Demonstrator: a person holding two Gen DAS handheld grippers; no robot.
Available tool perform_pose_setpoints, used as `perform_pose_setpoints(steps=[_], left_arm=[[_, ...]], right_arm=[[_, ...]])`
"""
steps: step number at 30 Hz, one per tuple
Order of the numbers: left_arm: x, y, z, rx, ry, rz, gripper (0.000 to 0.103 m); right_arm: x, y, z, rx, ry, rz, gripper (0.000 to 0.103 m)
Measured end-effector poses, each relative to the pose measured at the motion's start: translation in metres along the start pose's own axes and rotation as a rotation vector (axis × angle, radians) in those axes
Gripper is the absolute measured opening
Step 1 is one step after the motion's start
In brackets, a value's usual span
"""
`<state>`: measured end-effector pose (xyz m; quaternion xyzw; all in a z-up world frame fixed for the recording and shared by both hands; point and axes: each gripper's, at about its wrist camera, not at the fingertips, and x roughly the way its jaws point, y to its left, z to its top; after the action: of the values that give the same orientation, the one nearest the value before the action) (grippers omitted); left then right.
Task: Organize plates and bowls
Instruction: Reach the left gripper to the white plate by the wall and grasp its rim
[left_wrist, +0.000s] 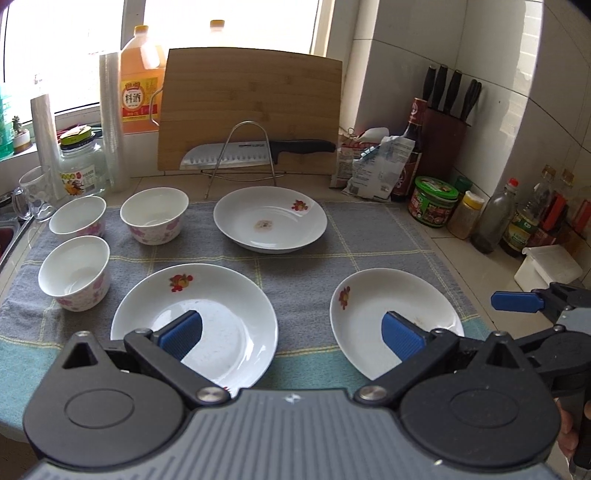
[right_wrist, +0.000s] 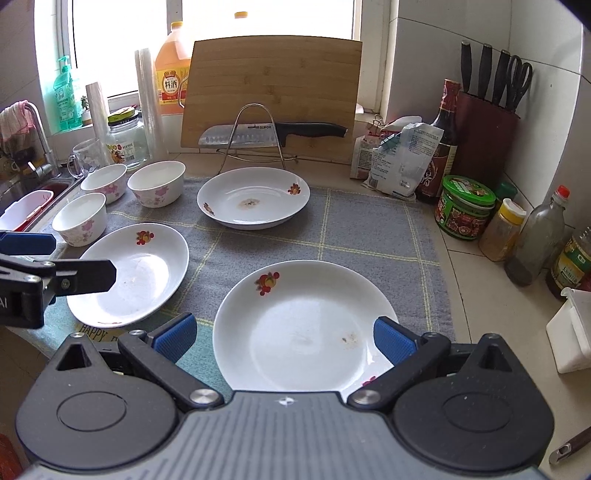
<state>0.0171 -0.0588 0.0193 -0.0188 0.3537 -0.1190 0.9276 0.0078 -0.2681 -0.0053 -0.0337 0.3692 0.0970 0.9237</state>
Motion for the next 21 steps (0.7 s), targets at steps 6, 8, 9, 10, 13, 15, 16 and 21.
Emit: perform_pose_setpoints(steps=[6, 8, 9, 10, 13, 15, 16, 21], left_arm=[[0.021, -0.014, 0.008, 0.045, 0.027, -0.009, 0.102], [0.03, -0.019, 0.01, 0.066, 0.038, -0.016, 0.102], [0.035, -0.023, 0.011, 0.08, 0.044, -0.021, 0.102], [0.04, -0.025, 0.012, 0.09, 0.052, -0.028, 0.102], [0.056, -0.033, 0.013, 0.114, 0.077, -0.064, 0.102], [0.068, -0.039, 0.015, 0.132, 0.099, -0.09, 0.102], [0.074, -0.041, 0.016, 0.139, 0.107, -0.098, 0.102], [0.097, -0.052, 0.019, 0.193, 0.139, -0.163, 0.102]], right_arm=[[-0.004, -0.025, -0.023, -0.011, -0.036, 0.02, 0.103], [-0.003, -0.033, -0.032, -0.001, -0.03, 0.016, 0.103], [-0.002, -0.037, -0.037, 0.005, -0.024, 0.02, 0.103], [0.0, -0.04, -0.041, 0.01, -0.019, 0.022, 0.103], [0.003, -0.046, -0.054, 0.015, -0.005, 0.02, 0.103], [0.008, -0.048, -0.062, 0.02, 0.003, 0.016, 0.103], [0.011, -0.05, -0.065, 0.022, 0.009, 0.015, 0.103], [0.032, -0.048, -0.081, 0.002, 0.053, -0.004, 0.103]])
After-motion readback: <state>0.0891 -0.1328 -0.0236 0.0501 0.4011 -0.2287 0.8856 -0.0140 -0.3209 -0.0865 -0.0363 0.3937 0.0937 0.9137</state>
